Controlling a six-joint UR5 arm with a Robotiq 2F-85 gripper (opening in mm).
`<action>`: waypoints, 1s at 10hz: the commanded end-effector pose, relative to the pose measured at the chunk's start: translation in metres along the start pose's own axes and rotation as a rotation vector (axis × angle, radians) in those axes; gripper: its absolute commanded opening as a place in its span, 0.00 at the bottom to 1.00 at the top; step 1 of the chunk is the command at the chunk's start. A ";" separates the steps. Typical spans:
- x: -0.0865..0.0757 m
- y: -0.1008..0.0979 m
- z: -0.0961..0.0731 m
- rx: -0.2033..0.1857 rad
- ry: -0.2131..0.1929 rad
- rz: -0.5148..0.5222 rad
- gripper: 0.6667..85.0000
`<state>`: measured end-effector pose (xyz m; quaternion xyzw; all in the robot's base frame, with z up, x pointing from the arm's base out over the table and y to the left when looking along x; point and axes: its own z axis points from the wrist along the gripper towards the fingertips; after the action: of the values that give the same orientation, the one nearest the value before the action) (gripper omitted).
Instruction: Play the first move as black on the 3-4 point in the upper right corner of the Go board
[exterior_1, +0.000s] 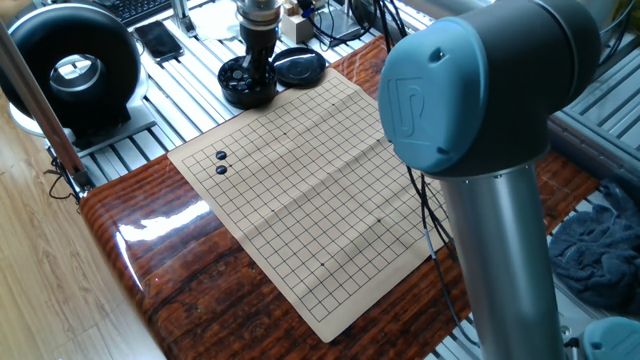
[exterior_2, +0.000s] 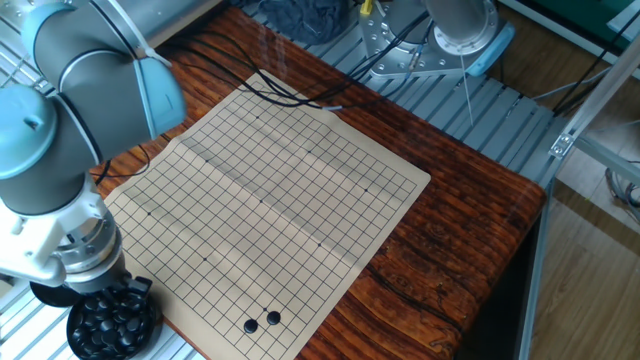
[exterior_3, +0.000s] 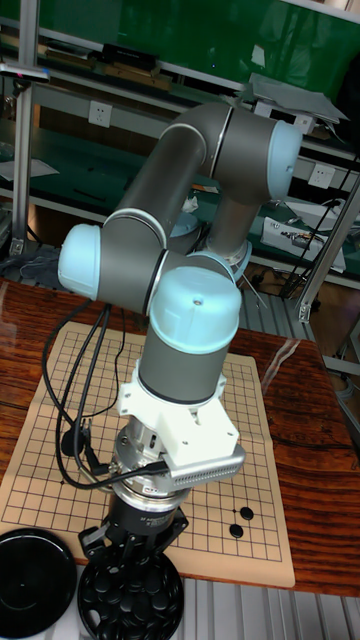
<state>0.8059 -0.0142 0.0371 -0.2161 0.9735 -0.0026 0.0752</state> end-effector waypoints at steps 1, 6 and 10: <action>-0.001 0.004 -0.006 -0.039 -0.010 0.016 0.26; -0.004 -0.002 -0.009 -0.015 -0.005 0.027 0.26; -0.004 -0.004 -0.008 -0.007 0.004 0.022 0.26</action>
<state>0.8090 -0.0163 0.0452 -0.2077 0.9755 -0.0018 0.0729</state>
